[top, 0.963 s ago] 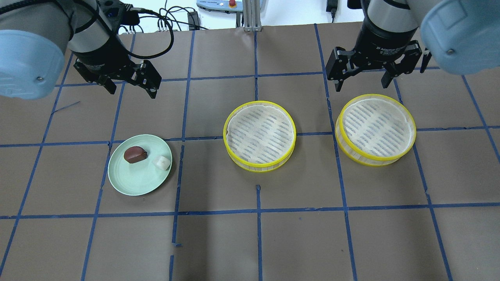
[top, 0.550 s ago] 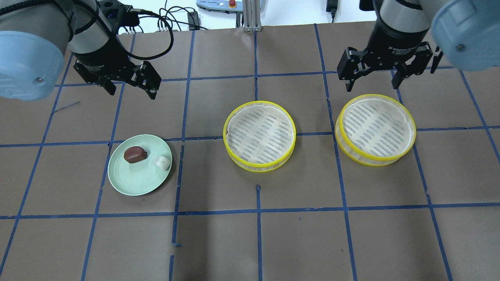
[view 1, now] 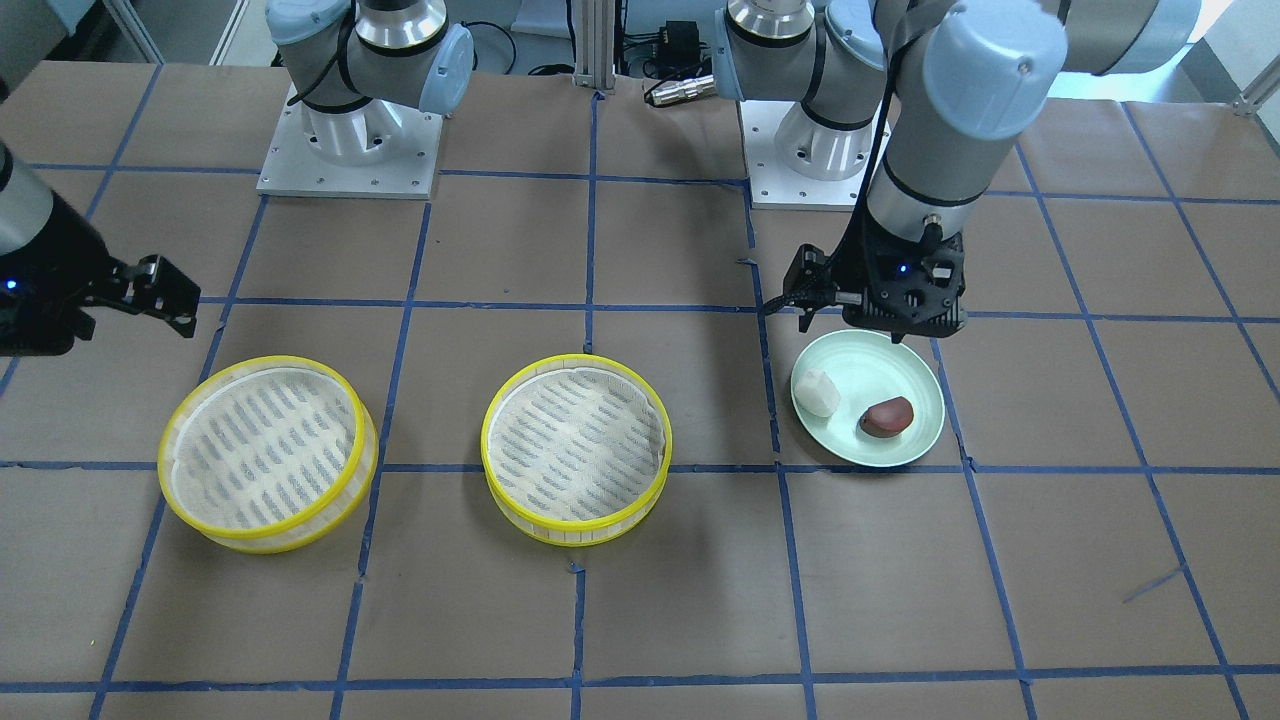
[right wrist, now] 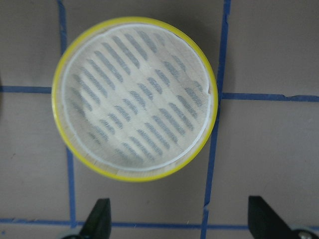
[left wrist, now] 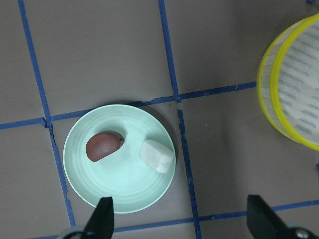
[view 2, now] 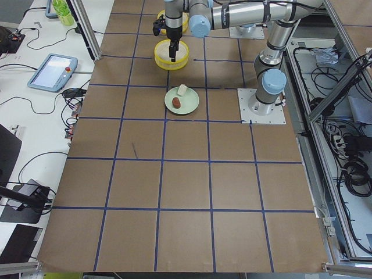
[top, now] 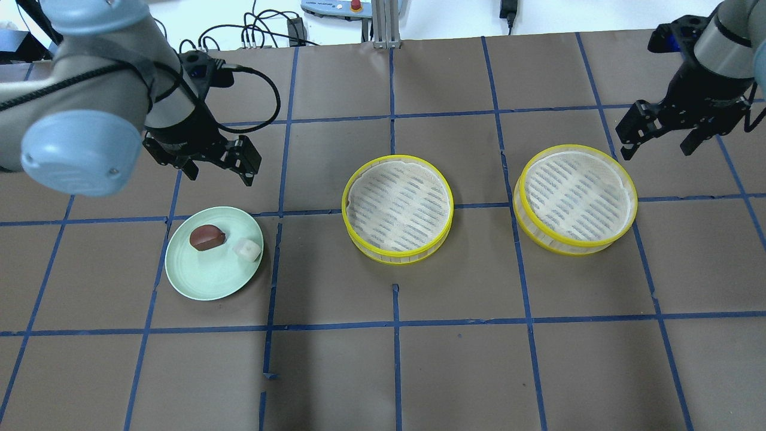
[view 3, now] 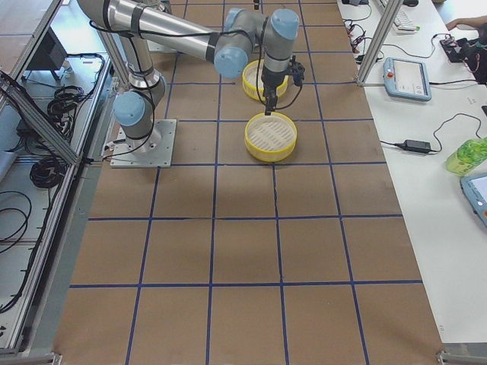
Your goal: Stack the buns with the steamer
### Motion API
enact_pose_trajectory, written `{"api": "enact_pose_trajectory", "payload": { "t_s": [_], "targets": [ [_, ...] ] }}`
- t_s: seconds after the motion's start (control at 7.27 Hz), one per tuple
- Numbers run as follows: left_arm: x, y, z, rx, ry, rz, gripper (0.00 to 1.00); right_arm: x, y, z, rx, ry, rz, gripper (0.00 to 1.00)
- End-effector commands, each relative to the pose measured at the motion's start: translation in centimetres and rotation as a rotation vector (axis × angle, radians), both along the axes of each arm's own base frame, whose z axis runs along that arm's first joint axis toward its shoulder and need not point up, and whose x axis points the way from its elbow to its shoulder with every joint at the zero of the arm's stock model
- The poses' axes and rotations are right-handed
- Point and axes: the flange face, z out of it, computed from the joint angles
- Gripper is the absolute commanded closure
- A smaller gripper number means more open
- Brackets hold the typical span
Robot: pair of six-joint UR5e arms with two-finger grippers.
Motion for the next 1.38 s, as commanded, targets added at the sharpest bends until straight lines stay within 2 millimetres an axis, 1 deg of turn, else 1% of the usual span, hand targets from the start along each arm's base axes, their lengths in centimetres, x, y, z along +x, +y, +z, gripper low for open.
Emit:
{"api": "enact_pose_trajectory", "payload": {
  "t_s": [0.0, 0.14, 0.28, 0.41, 0.55, 0.69, 0.83, 0.96, 1.1, 1.24],
  "targets": [
    [0.7, -0.7, -10.2, 0.054, -0.031, -0.007, 0.00, -5.5, -3.7, -9.5, 0.013, -0.011, 0.011, 0.05],
    [1.2, -1.5, -13.1, 0.080, -0.074, -0.008, 0.02, -5.5, -3.8, -13.4, 0.008, -0.017, 0.012, 0.06],
    [1.2, -1.2, -15.0, 0.116, -0.075, -0.003, 0.02, -5.3, -3.3, -15.7, -0.018, -0.009, 0.011, 0.10],
    [1.2, 0.1, -16.6, 0.154, -0.074, 0.000, 0.06, -5.1, -2.9, -16.6, -0.013, -0.015, 0.007, 0.25],
    [1.2, 0.8, -17.4, 0.172, -0.074, 0.004, 0.07, -5.0, -2.9, -16.8, -0.008, -0.018, 0.007, 0.50],
    [1.1, 0.9, -17.5, 0.172, -0.075, 0.031, 0.30, -4.9, -3.0, -16.9, -0.013, -0.031, 0.007, 0.82],
    [1.1, 1.0, -17.6, 0.182, -0.068, 0.038, 0.78, -4.9, -3.0, -16.9, -0.015, -0.031, 0.007, 0.94],
    [1.1, 0.9, -17.5, 0.181, -0.068, 0.035, 0.98, -5.0, -3.0, -16.8, -0.017, -0.029, 0.006, 0.95],
    [1.1, 0.4, -16.4, 0.151, -0.069, 0.033, 0.99, -5.1, -3.2, -16.5, -0.024, -0.025, 0.006, 0.95],
    [0.5, -0.4, -13.8, 0.099, -0.064, 0.017, 0.99, -5.2, -3.4, -16.1, -0.029, -0.021, 0.006, 0.95]
  ]
}}
